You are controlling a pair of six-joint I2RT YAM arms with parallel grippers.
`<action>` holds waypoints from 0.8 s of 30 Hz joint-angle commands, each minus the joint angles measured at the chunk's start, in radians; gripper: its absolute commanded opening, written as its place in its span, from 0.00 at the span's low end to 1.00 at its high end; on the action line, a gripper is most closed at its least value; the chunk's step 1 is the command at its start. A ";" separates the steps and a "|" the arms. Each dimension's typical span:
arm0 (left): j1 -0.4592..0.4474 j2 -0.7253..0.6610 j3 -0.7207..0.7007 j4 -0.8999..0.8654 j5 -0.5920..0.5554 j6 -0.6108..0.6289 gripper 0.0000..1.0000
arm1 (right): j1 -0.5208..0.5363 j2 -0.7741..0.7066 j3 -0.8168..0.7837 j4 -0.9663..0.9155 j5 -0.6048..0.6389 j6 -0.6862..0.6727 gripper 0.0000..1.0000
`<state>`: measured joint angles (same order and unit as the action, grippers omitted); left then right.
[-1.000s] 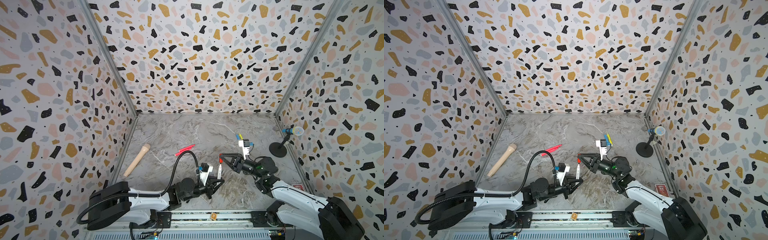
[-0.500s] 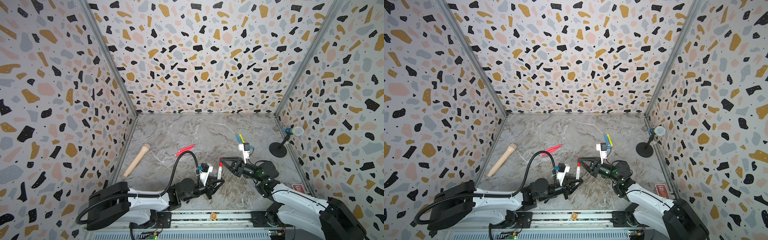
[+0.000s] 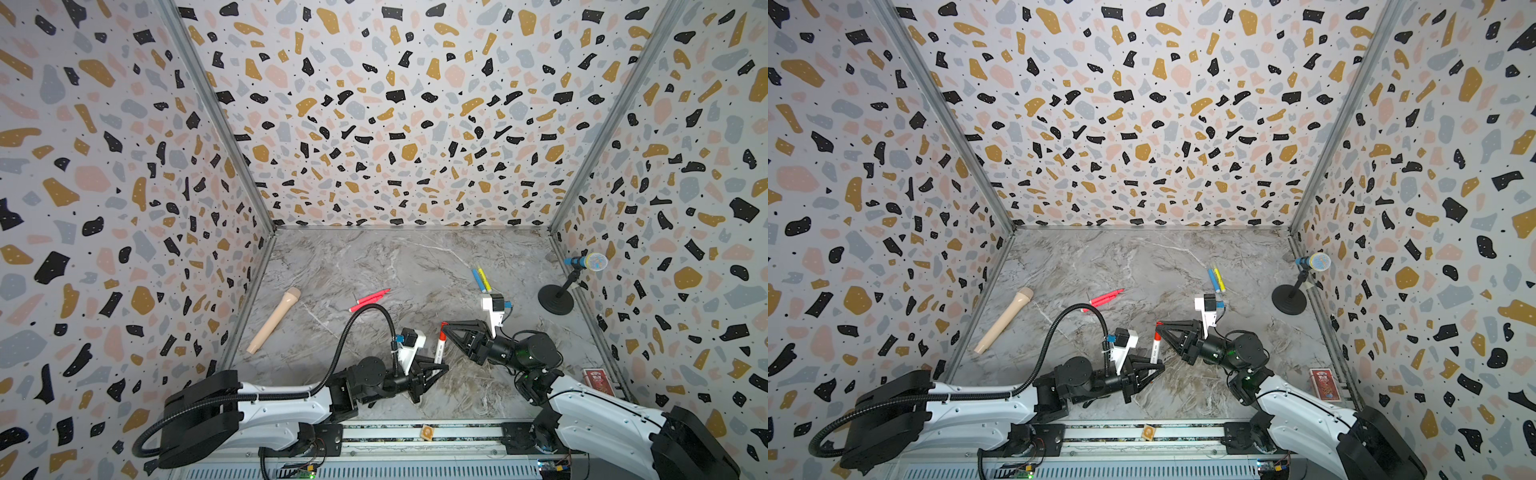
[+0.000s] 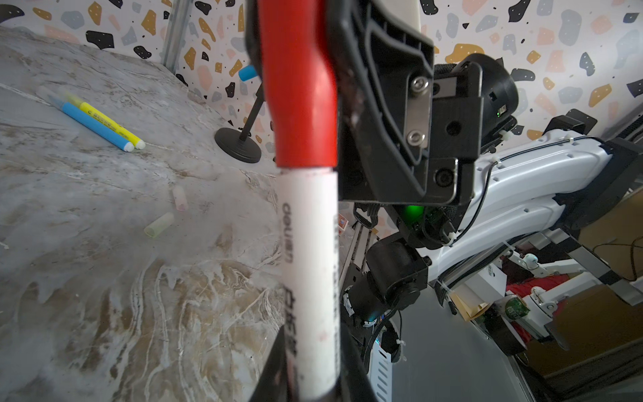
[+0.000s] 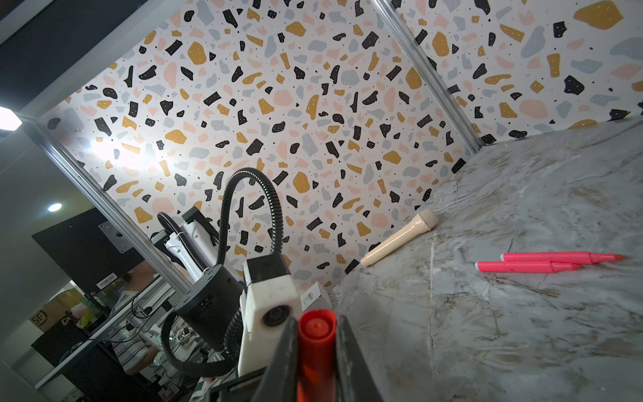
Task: Insert pens into pen caps
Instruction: Put on the pen cap to the pen.
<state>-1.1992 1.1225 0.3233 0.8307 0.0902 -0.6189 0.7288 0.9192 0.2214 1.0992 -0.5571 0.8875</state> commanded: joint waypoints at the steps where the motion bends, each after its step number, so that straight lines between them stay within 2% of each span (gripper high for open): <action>1: 0.053 -0.071 0.093 0.170 -0.030 0.017 0.00 | 0.036 -0.012 -0.031 -0.173 -0.104 -0.070 0.04; 6: 0.104 -0.097 0.115 0.144 0.047 0.020 0.00 | 0.063 -0.029 -0.047 -0.234 -0.121 -0.097 0.04; 12: 0.151 -0.110 0.141 0.136 0.092 0.017 0.00 | 0.124 -0.024 -0.064 -0.297 -0.084 -0.133 0.04; 24: 0.215 -0.140 0.157 0.162 0.147 0.013 0.00 | 0.237 0.026 -0.147 -0.262 -0.003 -0.127 0.02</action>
<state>-1.0561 1.0523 0.3450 0.6270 0.3801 -0.5827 0.8886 0.8993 0.1619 1.0603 -0.3176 0.7975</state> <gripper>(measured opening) 0.154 0.169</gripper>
